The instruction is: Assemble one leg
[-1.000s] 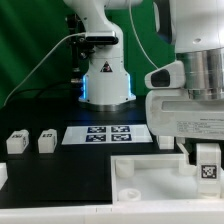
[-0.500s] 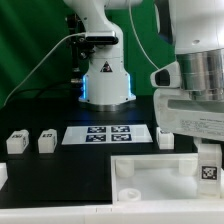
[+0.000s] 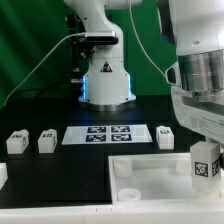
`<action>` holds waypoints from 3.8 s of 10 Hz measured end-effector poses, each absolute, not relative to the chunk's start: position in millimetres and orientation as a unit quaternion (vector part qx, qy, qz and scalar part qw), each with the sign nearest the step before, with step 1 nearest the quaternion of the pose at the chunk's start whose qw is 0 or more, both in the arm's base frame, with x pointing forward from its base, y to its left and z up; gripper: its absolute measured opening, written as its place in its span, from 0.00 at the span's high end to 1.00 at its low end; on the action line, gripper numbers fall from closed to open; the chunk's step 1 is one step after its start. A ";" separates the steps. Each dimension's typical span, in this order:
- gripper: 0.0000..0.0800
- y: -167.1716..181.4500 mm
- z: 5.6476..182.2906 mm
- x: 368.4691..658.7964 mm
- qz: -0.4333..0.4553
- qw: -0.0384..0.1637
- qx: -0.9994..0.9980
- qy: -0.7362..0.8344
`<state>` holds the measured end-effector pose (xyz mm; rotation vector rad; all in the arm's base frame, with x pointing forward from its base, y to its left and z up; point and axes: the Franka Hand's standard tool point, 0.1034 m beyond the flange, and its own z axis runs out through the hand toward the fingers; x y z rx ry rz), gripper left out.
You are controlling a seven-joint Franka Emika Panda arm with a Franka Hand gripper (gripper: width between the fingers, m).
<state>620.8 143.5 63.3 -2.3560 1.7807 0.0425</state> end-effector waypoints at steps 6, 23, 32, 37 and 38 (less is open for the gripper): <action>0.98 138.1 63.1 617.6 -0.006 0.080 -0.939 0.334; 0.19 122.0 70.8 630.1 -0.023 0.079 -0.956 0.283; 0.63 127.1 67.5 631.2 0.036 0.086 -0.715 0.692; 0.53 129.8 65.6 630.0 0.027 0.120 -0.633 0.764; 0.30 129.6 64.9 628.3 0.024 0.119 -0.676 0.727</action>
Offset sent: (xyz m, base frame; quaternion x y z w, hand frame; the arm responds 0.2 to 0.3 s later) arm -0.0044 0.0030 0.0002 -0.0441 -0.0099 -0.2169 0.9751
